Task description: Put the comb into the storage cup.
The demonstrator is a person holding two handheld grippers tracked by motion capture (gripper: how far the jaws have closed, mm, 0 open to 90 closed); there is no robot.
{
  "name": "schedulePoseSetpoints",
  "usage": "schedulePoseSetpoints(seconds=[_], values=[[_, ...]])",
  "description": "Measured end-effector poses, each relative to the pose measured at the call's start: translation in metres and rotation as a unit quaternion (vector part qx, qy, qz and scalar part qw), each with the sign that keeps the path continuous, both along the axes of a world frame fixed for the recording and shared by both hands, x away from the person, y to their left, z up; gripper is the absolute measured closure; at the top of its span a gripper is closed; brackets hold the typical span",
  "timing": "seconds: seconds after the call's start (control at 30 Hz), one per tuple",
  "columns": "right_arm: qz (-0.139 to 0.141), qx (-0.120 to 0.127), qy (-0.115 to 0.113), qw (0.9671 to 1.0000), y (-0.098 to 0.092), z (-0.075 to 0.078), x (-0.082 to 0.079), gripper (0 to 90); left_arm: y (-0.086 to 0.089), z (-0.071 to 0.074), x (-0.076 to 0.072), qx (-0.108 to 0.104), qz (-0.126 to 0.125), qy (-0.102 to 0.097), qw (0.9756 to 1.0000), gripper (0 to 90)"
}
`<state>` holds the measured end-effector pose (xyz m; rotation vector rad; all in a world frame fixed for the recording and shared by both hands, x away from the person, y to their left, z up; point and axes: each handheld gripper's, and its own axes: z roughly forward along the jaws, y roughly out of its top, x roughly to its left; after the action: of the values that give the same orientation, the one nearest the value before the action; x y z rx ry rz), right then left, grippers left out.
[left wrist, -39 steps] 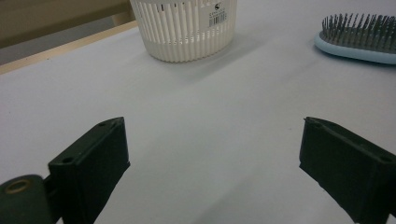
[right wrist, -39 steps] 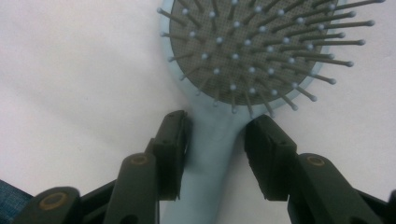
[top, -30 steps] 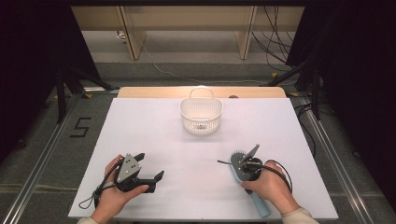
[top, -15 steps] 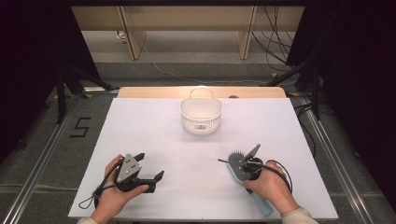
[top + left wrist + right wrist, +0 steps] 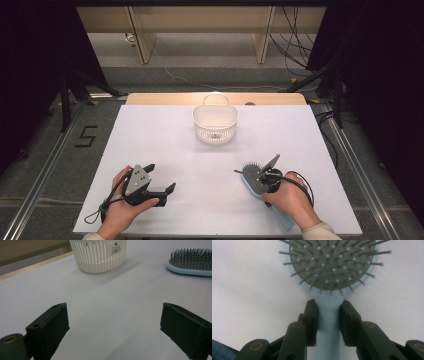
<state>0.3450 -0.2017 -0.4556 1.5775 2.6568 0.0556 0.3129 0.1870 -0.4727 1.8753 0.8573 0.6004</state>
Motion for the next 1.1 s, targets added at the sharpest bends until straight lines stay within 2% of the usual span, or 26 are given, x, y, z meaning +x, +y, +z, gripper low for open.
schedulePoseSetpoints(seconds=[0.57,1.1], values=[[0.007,0.008,-0.001,0.9999,-0.0021,0.0013,0.0,70.5,0.0,0.0001,0.0,0.0,0.0,0.0,1.0,7.6],[0.019,0.023,-0.018,0.9994,-0.0046,0.0039,0.0002,70.6,0.0004,0.0003,-0.0001,0.0,0.001,0.0,1.0,7.8]])
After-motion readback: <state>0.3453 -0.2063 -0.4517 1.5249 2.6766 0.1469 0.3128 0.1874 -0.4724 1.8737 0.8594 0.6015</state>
